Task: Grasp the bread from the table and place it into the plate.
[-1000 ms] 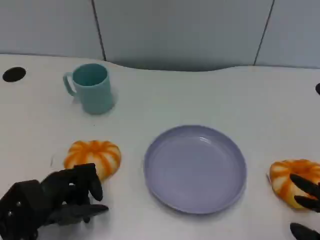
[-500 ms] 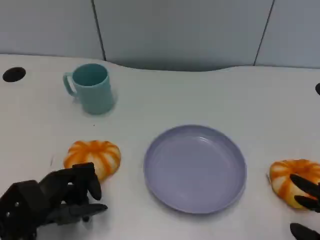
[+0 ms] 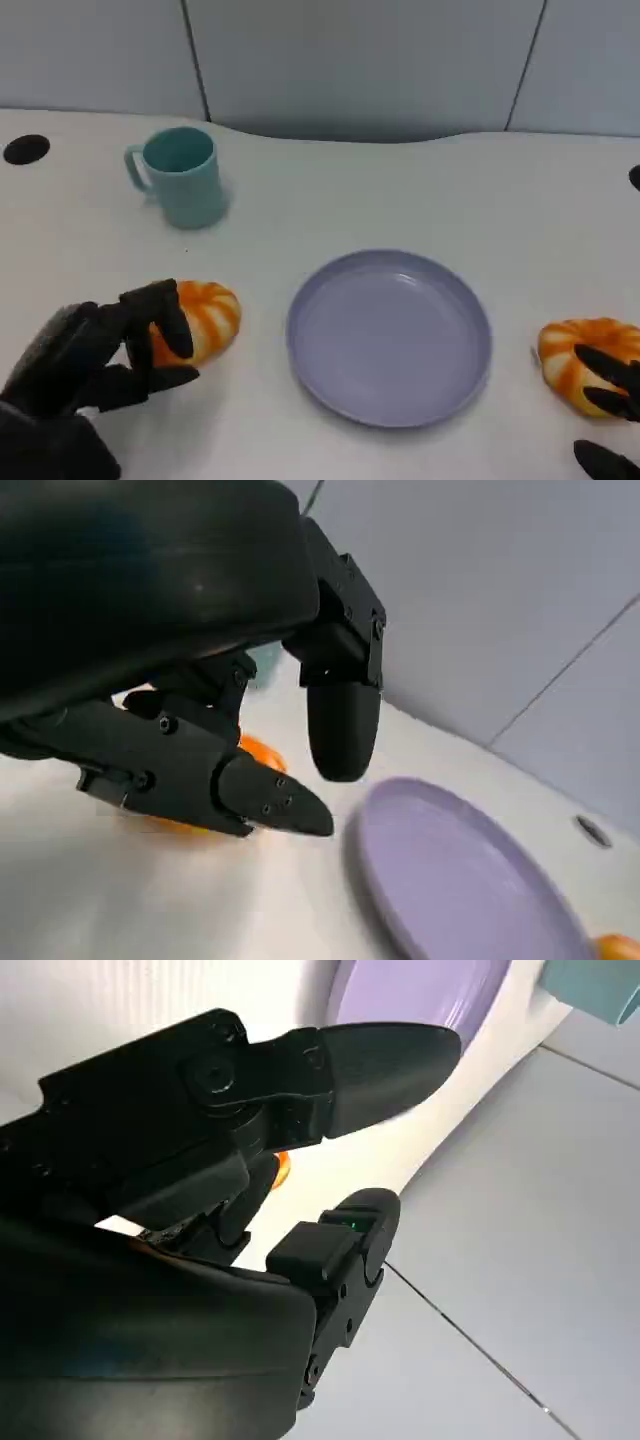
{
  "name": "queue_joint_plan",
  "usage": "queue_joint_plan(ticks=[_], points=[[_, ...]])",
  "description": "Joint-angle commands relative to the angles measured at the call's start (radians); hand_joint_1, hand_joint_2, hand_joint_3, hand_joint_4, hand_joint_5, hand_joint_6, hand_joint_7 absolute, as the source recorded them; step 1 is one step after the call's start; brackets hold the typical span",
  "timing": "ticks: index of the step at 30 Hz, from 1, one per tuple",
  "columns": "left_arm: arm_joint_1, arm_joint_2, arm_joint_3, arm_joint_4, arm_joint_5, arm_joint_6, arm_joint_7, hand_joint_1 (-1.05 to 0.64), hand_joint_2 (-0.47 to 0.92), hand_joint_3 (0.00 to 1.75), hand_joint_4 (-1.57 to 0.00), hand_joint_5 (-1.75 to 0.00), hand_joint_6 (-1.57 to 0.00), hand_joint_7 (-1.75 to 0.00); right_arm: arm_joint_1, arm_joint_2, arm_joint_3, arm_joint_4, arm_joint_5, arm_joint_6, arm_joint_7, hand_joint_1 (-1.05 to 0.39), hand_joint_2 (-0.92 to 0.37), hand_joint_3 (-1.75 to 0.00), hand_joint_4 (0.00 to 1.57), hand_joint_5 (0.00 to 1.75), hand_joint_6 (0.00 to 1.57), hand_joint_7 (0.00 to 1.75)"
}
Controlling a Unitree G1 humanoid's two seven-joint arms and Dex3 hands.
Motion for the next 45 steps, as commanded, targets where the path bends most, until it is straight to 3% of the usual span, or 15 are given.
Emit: queue_joint_plan(ticks=[1,3,4,5,7,10,11,13,17,26,32,36,41,45], points=[[-0.050,0.096,-0.051,-0.029,0.222,-0.026,0.199,-0.45,0.91,0.01,-0.50,-1.62,-0.43,-1.37,-0.009,-0.001,0.003,0.003,0.011,-0.012,-0.007,-0.34,-0.92,-0.32,0.89,0.15,0.67,0.00],[-0.068,0.137,-0.086,-0.051,0.288,0.003,0.218,-0.46,0.91,0.01,-0.49,-1.57,-0.46,-1.26,-0.011,0.000,0.005,0.004,0.011,-0.010,-0.008,-0.34,-0.92,-0.32,0.89,0.15,0.67,0.00],[-0.077,0.163,-0.106,-0.078,0.326,0.031,0.208,-0.52,0.91,0.00,-0.39,-1.35,-0.44,-0.99,-0.011,0.002,0.006,0.002,0.009,-0.006,-0.009,-0.34,-0.92,-0.32,0.89,0.15,0.67,0.00],[-0.087,0.185,-0.124,-0.104,0.353,0.057,0.192,-0.56,0.92,0.00,-0.31,-1.11,-0.47,-0.61,-0.011,0.003,0.007,0.000,0.006,-0.004,-0.010,-0.35,-0.92,-0.32,0.88,0.15,0.67,0.00],[-0.098,0.209,-0.151,-0.136,0.384,0.091,0.188,-0.62,0.92,0.00,-0.22,-0.79,-0.49,-0.18,-0.010,0.004,0.010,-0.006,0.004,0.001,-0.009,-0.35,-0.92,-0.32,0.88,0.16,0.67,0.00],[-0.115,0.241,-0.199,-0.223,0.450,0.208,0.112,-0.72,0.92,0.06,-0.04,-0.42,-0.29,-0.03,-0.010,0.007,0.014,-0.011,0.011,-0.001,-0.006,-0.34,-0.92,-0.32,0.87,0.16,0.67,0.00],[-0.121,0.243,-0.214,-0.257,0.459,0.264,0.054,-0.76,0.91,0.05,-0.02,-0.20,-0.20,-0.02,-0.010,0.007,0.016,-0.012,0.009,-0.001,-0.007,-0.34,-0.92,-0.32,0.87,0.17,0.67,0.00],[-0.137,0.240,-0.241,-0.299,0.451,0.350,-0.054,-0.80,0.91,0.04,0.00,-0.04,-0.10,-0.01,-0.007,0.006,0.017,-0.016,0.004,0.003,-0.008,-0.33,-0.92,-0.32,0.86,0.17,0.67,0.00],[-0.209,0.237,-0.294,-0.284,0.419,0.437,-0.200,-0.82,0.90,0.02,0.00,0.00,-0.01,0.00,-0.004,0.006,0.019,-0.025,-0.009,0.010,-0.012,-0.33,-0.92,-0.32,0.83,0.16,0.66,0.00],[-0.416,0.198,-0.431,-0.031,0.398,0.498,-0.315,-0.81,0.89,0.01,0.00,0.00,-0.01,-0.01,-0.004,0.009,0.023,-0.031,-0.004,0.015,-0.013,-0.33,-0.92,-0.32,0.82,0.16,0.66,0.00],[-0.582,0.111,-0.555,0.307,0.435,0.496,-0.254,-0.72,0.81,0.01,0.00,0.00,-0.06,-0.02,-0.005,0.012,0.020,-0.025,0.006,0.003,-0.016,-0.34,-0.92,-0.32,0.84,0.18,0.67,0.01],[-0.641,0.064,-0.633,0.468,0.478,0.498,-0.146,-0.90,0.90,0.05,-0.02,-0.01,-0.06,-0.02,-0.008,0.011,0.018,-0.018,0.003,-0.003,-0.019,-0.33,-0.92,-0.32,0.86,0.20,0.67,0.00],[-0.663,-0.006,-0.714,0.619,0.520,0.545,0.004,-0.88,0.92,0.37,-0.08,-0.05,-0.07,-0.01,-0.005,0.011,0.015,-0.022,0.008,0.002,-0.015,-0.34,-0.92,-0.32,0.80,0.17,0.67,0.00],[-0.664,-0.038,-0.754,0.689,0.530,0.580,0.080,-0.84,0.92,0.36,-0.08,-0.05,-0.02,-0.01,-0.005,0.011,0.011,-0.025,-0.005,-0.003,-0.027,-0.34,-0.92,-0.32,0.82,0.18,0.66,0.00]])
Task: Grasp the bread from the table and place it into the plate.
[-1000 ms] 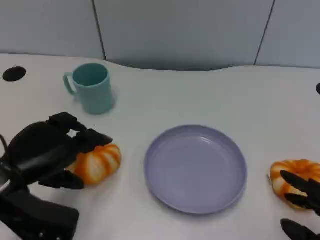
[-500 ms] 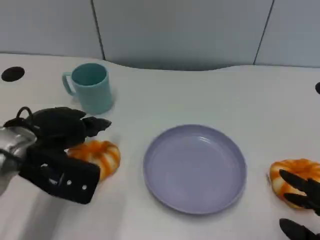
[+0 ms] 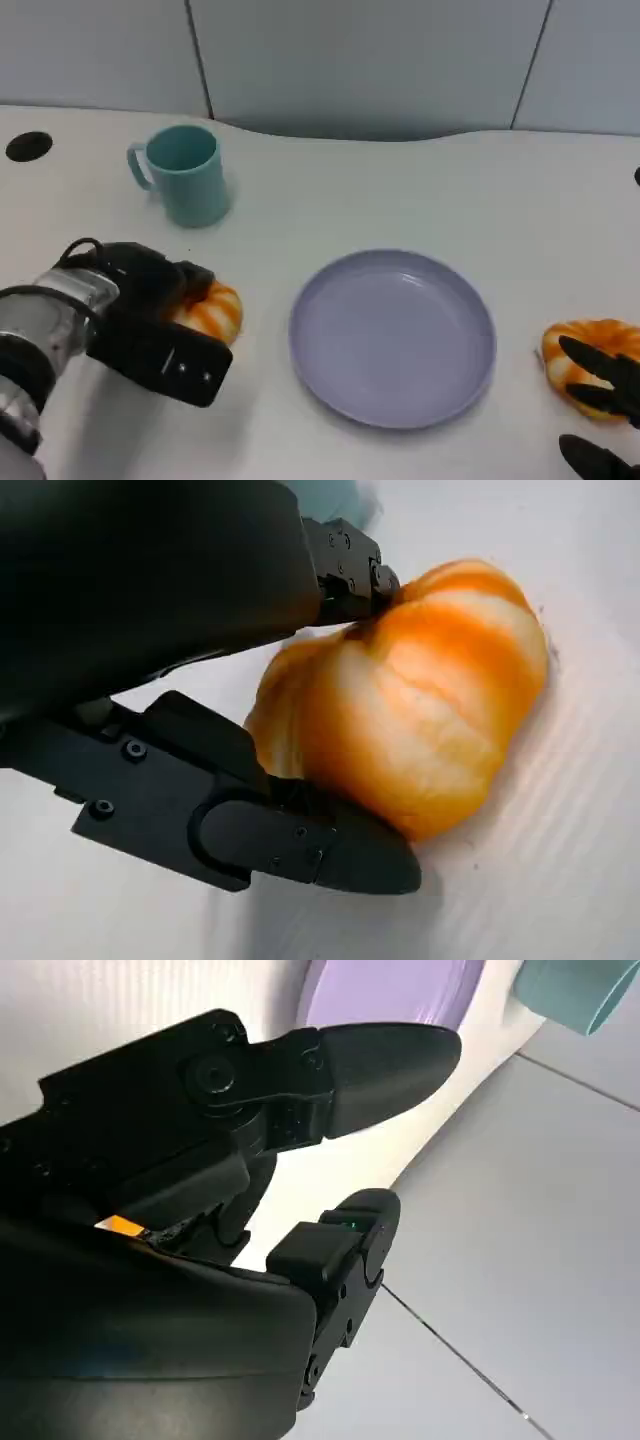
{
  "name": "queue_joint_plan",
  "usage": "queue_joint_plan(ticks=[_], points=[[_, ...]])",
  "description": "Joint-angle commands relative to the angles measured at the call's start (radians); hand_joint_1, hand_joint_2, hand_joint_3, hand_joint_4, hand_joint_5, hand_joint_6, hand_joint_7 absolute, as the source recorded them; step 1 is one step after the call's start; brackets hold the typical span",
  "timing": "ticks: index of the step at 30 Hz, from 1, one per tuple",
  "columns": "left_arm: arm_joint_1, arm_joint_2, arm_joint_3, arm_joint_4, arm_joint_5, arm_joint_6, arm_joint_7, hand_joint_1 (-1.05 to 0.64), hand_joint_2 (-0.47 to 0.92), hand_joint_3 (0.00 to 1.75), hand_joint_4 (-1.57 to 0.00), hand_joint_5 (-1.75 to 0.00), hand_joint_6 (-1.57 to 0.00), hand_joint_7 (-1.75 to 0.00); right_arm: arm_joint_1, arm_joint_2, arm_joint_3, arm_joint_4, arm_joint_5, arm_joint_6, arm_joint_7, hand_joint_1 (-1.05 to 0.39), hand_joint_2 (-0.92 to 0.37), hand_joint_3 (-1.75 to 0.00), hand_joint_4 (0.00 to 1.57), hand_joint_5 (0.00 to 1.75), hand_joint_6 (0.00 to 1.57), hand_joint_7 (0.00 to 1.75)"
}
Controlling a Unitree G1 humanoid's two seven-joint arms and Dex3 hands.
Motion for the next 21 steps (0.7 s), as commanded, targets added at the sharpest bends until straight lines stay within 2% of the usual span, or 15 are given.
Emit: queue_joint_plan(ticks=[1,5,9,11,12,13,14,15,16,17,18,19,20,21], points=[[0.006,-0.032,-0.047,0.073,0.018,0.041,0.100,-0.82,0.92,0.31,-0.08,-0.06,-0.02,-0.01,0.004,-0.008,-0.017,-0.004,-0.001,-0.010,-0.020,-0.35,-0.92,-0.32,0.82,0.18,0.66,0.00],[0.023,-0.050,-0.057,0.106,0.010,0.074,0.232,-0.73,0.92,0.23,-0.13,-0.09,-0.08,-0.03,0.004,-0.014,-0.021,-0.002,-0.010,-0.020,-0.031,-0.35,-0.92,-0.32,0.79,0.16,0.64,0.00],[0.021,-0.063,-0.061,0.132,0.007,0.102,0.342,-0.41,0.92,0.14,-0.33,-0.26,-0.29,-0.09,0.002,-0.017,-0.022,0.005,0.002,-0.044,-0.032,-0.33,-0.92,-0.32,0.79,0.15,0.63,0.00],[0.013,-0.069,-0.074,0.140,0.012,0.116,0.357,-0.36,0.92,0.14,-0.30,-0.56,-0.41,-0.10,0.002,-0.016,-0.023,0.004,0.003,-0.046,-0.032,-0.32,-0.92,-0.32,0.79,0.14,0.63,0.00],[0.006,-0.071,-0.079,0.144,0.013,0.118,0.348,-0.35,0.92,0.13,-0.32,-0.64,-0.46,-0.12,0.003,-0.015,-0.023,0.002,0.005,-0.044,-0.031,-0.32,-0.92,-0.32,0.79,0.14,0.63,0.00],[-0.003,-0.074,-0.074,0.148,0.001,0.115,0.314,-0.34,0.92,0.09,-0.35,-0.76,-0.50,-0.24,0.004,-0.015,-0.023,0.001,0.005,-0.044,-0.031,-0.33,-0.92,-0.32,0.79,0.14,0.63,0.00],[-0.010,-0.076,-0.070,0.150,-0.008,0.111,0.288,-0.34,0.91,0.06,-0.39,-0.94,-0.48,-0.42,0.004,-0.015,-0.023,0.000,0.004,-0.045,-0.032,-0.33,-0.92,-0.32,0.80,0.14,0.63,0.00],[-0.017,-0.078,-0.062,0.152,-0.021,0.107,0.255,-0.34,0.90,0.03,-0.41,-1.07,-0.40,-0.60,0.005,-0.015,-0.024,-0.003,0.003,-0.042,-0.031,-0.33,-0.92,-0.32,0.81,0.15,0.63,0.00],[-0.027,-0.077,-0.047,0.153,-0.043,0.092,0.206,-0.34,0.90,0.02,-0.42,-1.13,-0.37,-0.55,0.006,-0.014,-0.024,-0.006,0.003,-0.041,-0.032,-0.33,-0.92,-0.32,0.81,0.15,0.63,0.00],[-0.033,-0.074,-0.038,0.152,-0.059,0.079,0.176,-0.31,0.85,0.01,-0.50,-1.22,-0.35,-0.44,0.006,-0.015,-0.025,-0.005,0.003,-0.042,-0.032,-0.33,-0.92,-0.32,0.81,0.14,0.63,0.00],[-0.039,-0.073,-0.032,0.151,-0.071,0.071,0.147,-0.30,0.82,0.00,-0.58,-1.30,-0.46,-0.39,0.006,-0.015,-0.026,-0.006,0.002,-0.043,-0.033,-0.33,-0.92,-0.32,0.81,0.14,0.63,0.00],[-0.043,-0.070,-0.028,0.150,-0.082,0.060,0.130,-0.31,0.81,0.00,-0.62,-1.37,-0.50,-0.53,0.007,-0.014,-0.027,-0.007,0.004,-0.042,-0.032,-0.33,-0.92,-0.32,0.80,0.14,0.63,0.00],[-0.045,-0.066,-0.027,0.147,-0.088,0.051,0.125,-0.32,0.80,0.00,-0.62,-1.49,-0.47,-0.99,0.008,-0.014,-0.027,-0.008,0.008,-0.042,-0.030,-0.33,-0.92,-0.32,0.80,0.13,0.63,0.00],[-0.047,-0.064,-0.026,0.146,-0.093,0.044,0.122,-0.34,0.80,0.01,-0.64,-1.56,-0.50,-1.23,0.008,-0.014,-0.028,-0.010,0.011,-0.041,-0.027,-0.32,-0.92,-0.32,0.79,0.13,0.63,0.00]])
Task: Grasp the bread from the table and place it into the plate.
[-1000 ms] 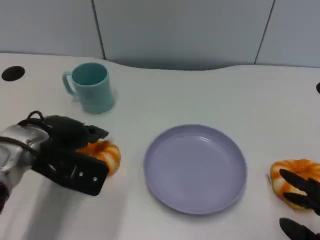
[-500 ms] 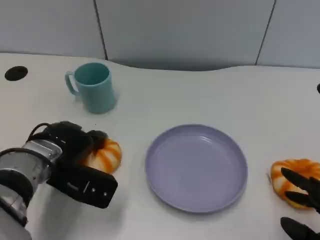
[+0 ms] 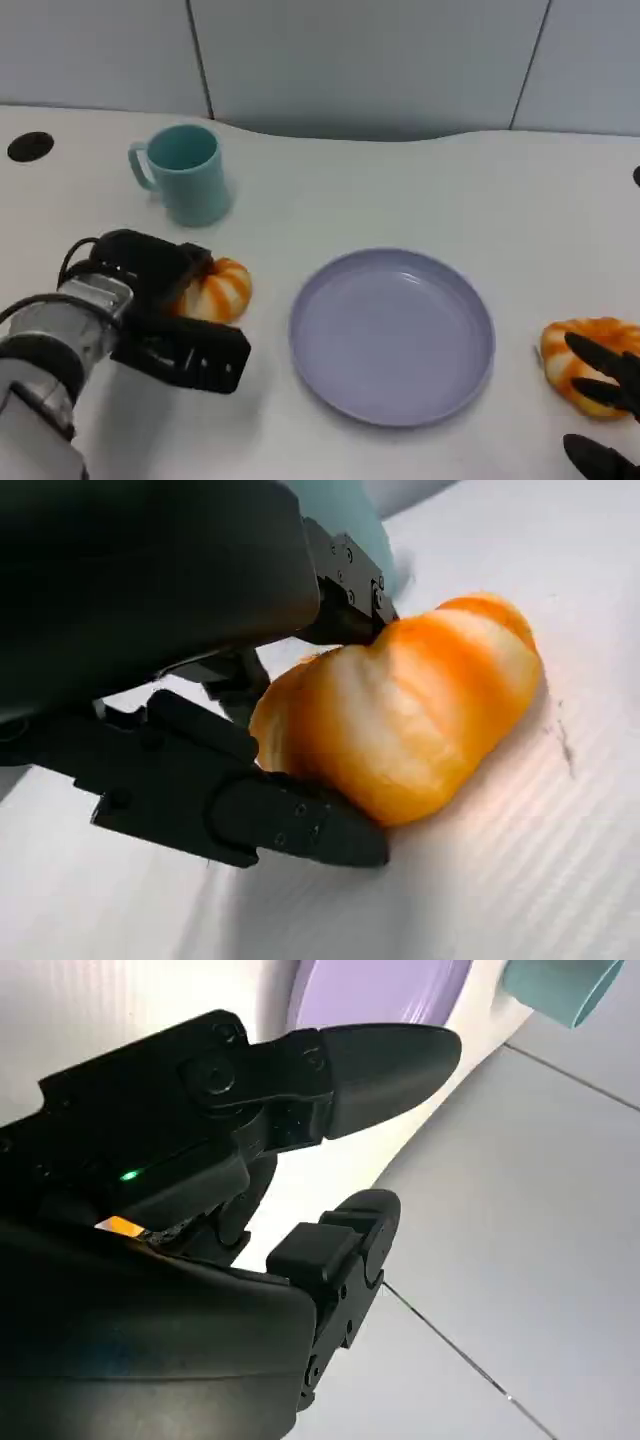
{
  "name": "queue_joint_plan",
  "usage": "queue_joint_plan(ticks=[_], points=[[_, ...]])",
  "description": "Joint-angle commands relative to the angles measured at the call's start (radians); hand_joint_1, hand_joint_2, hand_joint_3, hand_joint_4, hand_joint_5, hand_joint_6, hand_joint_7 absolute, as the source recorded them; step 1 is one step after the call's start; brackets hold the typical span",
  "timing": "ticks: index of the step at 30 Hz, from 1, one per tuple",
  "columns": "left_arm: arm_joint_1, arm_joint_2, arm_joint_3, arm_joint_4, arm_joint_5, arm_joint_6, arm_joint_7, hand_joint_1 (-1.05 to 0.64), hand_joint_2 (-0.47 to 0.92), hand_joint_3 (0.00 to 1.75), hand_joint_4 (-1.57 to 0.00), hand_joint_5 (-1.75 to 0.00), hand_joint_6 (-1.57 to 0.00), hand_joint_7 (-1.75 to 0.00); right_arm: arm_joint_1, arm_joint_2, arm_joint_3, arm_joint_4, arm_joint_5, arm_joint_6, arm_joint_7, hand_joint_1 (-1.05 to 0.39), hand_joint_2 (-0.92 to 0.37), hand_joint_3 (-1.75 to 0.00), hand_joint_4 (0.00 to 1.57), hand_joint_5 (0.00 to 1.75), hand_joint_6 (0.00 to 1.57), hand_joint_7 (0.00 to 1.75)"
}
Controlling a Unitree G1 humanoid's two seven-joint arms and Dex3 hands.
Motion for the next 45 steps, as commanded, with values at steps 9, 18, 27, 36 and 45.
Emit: queue_joint_plan(ticks=[9,18,27,36,45], points=[[0.006,0.007,0.081,0.004,-0.121,-0.024,-0.088,-0.29,0.91,0.06,-0.64,-1.75,-0.51,-1.74,0.019,-0.004,-0.022,-0.032,0.019,0.006,0.000,-0.33,-0.92,-0.32,0.80,0.12,0.62,0.00],[0.039,0.063,0.248,-0.030,-0.299,-0.163,-0.115,-0.22,0.87,0.16,-0.73,-1.74,-0.58,-1.73,0.023,0.002,-0.022,-0.034,0.013,0.004,-0.006,-0.32,-0.92,-0.32,0.82,0.12,0.63,0.00],[0.069,0.122,0.358,-0.082,-0.414,-0.309,-0.203,-0.23,0.84,0.13,-0.79,-1.75,-0.61,-1.75,0.013,0.000,-0.020,-0.025,0.009,-0.001,-0.008,-0.33,-0.92,-0.32,0.82,0.11,0.63,0.00],[0.068,0.144,0.396,-0.197,-0.494,-0.566,-0.340,-0.20,0.85,0.12,-0.73,-1.75,-0.54,-1.75,0.001,0.002,-0.014,-0.018,-0.003,0.002,-0.010,-0.32,-0.92,-0.32,0.83,0.11,0.63,0.00],[0.012,0.027,0.376,-0.257,-0.519,-0.598,-0.474,-0.18,0.87,0.09,-0.78,-1.75,-0.55,-1.75,-0.002,-0.002,-0.016,-0.014,-0.010,0.010,-0.008,-0.33,-0.92,-0.32,0.84,0.12,0.63,0.00]])
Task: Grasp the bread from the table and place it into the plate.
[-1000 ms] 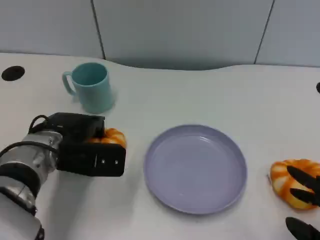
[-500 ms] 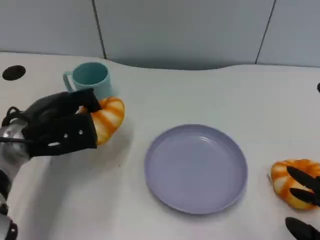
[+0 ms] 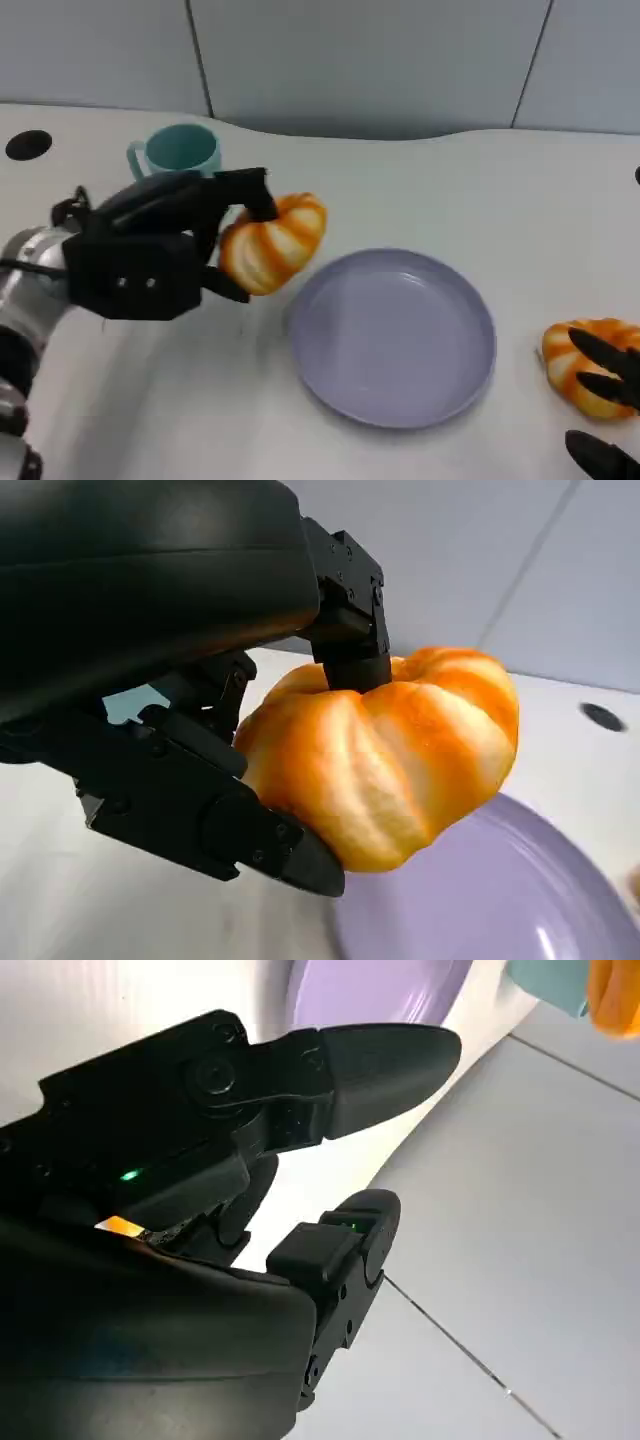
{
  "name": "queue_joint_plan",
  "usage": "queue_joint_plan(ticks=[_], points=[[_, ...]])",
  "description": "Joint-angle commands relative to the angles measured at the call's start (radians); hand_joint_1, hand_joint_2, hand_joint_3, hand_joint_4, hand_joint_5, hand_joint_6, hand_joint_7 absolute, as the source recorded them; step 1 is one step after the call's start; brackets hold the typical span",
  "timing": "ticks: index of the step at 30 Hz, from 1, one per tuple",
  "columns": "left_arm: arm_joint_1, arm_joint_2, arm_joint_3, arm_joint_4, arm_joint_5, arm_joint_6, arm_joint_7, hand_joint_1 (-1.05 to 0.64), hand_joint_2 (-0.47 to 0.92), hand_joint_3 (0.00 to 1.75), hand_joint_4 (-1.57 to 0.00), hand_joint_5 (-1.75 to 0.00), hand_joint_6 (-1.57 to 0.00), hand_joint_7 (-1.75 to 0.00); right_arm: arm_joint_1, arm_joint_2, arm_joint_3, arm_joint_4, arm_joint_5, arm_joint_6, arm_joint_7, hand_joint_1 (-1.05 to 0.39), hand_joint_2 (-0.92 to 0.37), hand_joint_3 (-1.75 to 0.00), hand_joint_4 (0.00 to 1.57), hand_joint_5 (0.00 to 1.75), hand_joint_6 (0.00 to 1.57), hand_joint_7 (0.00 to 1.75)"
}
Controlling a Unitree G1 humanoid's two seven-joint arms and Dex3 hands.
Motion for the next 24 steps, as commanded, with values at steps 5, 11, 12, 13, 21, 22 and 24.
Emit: queue_joint_plan(ticks=[5,11,12,13,21,22,24], points=[[-0.084,-0.100,-0.063,0.015,0.078,-0.028,0.045,-0.18,0.87,0.08,-0.79,-1.75,-0.54,-1.75,-0.002,-0.013,-0.007,0.006,0.010,-0.003,-0.002,-0.33,-0.92,-0.32,0.83,0.11,0.63,0.00],[-0.120,-0.165,-0.127,0.082,0.173,0.001,0.158,-0.21,0.91,0.11,-0.75,-1.75,-0.54,-1.75,-0.006,-0.011,-0.007,0.011,0.009,-0.007,-0.007,-0.33,-0.92,-0.32,0.84,0.11,0.64,0.00],[-0.123,-0.168,-0.133,0.091,0.181,0.002,0.169,-0.20,0.92,0.12,-0.76,-1.75,-0.55,-1.75,-0.007,-0.010,-0.007,0.011,0.008,-0.007,-0.008,-0.33,-0.92,-0.32,0.85,0.11,0.64,0.00],[-0.127,-0.171,-0.137,0.098,0.187,0.000,0.177,-0.20,0.92,0.13,-0.76,-1.75,-0.55,-1.75,-0.007,-0.010,-0.007,0.011,0.007,-0.008,-0.009,-0.33,-0.92,-0.32,0.85,0.12,0.64,0.00],[-0.171,-0.193,-0.301,0.139,0.406,0.085,0.415,-0.28,0.88,0.11,-0.76,-1.75,-0.52,-1.75,-0.001,-0.006,-0.001,0.002,-0.003,-0.006,-0.013,-0.34,-0.92,-0.32,0.84,0.11,0.64,0.00],[-0.178,-0.193,-0.315,0.144,0.422,0.093,0.424,-0.31,0.88,0.10,-0.74,-1.75,-0.50,-1.75,-0.001,-0.004,0.000,0.002,-0.001,-0.006,-0.013,-0.34,-0.92,-0.32,0.84,0.11,0.64,0.00],[-0.190,-0.194,-0.323,0.156,0.424,0.088,0.399,-0.38,0.87,0.07,-0.60,-1.75,-0.40,-1.73,0.000,0.001,0.002,-0.004,-0.001,0.000,-0.013,-0.34,-0.92,-0.32,0.85,0.11,0.64,0.00]])
